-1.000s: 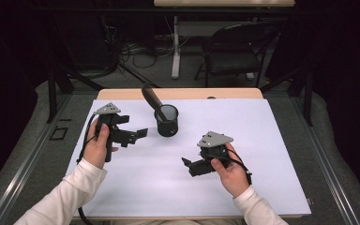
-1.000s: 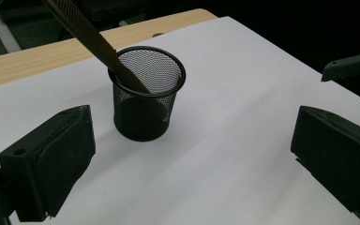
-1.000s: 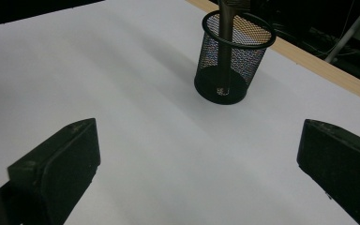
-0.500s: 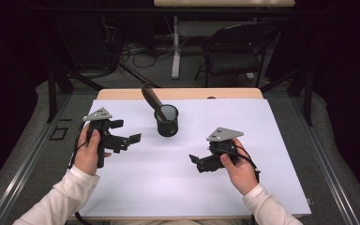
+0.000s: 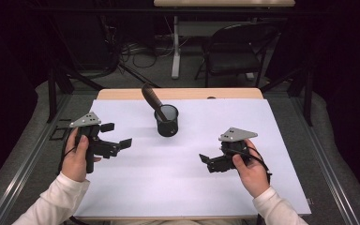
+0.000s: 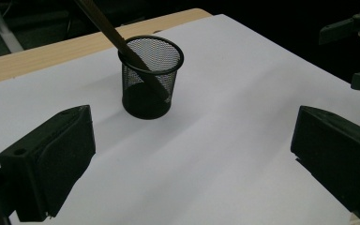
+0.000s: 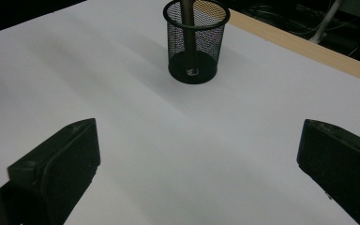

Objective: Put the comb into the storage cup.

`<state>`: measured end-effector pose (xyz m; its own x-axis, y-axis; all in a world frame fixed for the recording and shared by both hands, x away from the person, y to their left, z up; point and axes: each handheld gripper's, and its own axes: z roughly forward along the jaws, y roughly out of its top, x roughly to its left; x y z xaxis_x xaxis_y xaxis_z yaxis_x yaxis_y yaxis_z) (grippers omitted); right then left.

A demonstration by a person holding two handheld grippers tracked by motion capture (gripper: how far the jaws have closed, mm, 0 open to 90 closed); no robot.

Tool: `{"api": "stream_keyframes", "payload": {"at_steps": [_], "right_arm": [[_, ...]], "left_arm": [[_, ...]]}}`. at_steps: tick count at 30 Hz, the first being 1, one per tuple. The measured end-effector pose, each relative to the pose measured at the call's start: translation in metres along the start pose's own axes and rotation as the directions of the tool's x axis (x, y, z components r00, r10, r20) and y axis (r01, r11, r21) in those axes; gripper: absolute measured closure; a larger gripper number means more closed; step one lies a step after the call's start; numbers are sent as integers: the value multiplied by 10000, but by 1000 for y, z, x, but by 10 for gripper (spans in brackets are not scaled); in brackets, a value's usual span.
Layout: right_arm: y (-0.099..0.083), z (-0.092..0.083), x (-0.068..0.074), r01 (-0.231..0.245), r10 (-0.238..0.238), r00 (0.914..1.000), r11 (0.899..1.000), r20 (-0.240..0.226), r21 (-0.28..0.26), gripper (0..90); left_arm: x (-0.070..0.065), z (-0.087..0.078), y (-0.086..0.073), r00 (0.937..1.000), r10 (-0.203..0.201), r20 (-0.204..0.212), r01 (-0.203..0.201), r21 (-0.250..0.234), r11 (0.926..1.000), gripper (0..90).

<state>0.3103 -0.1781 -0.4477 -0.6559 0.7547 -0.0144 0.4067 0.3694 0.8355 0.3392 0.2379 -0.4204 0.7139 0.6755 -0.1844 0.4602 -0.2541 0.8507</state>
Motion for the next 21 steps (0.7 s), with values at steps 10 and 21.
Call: {"api": "stream_keyframes", "payload": {"at_steps": [10, 21], "right_arm": [[-9, -15, -4, -123, 124, 9997, 9999, 210, -28, 0], [-28, -35, -15, -623, 649, 9953, 9973, 715, -392, 0]], "left_arm": [[-1, -15, -13, 9999, -135, -107, 135, 8, 9999, 3], [-4, -23, -37, 9993, -315, -224, 308, -324, 9990, 4]]}}
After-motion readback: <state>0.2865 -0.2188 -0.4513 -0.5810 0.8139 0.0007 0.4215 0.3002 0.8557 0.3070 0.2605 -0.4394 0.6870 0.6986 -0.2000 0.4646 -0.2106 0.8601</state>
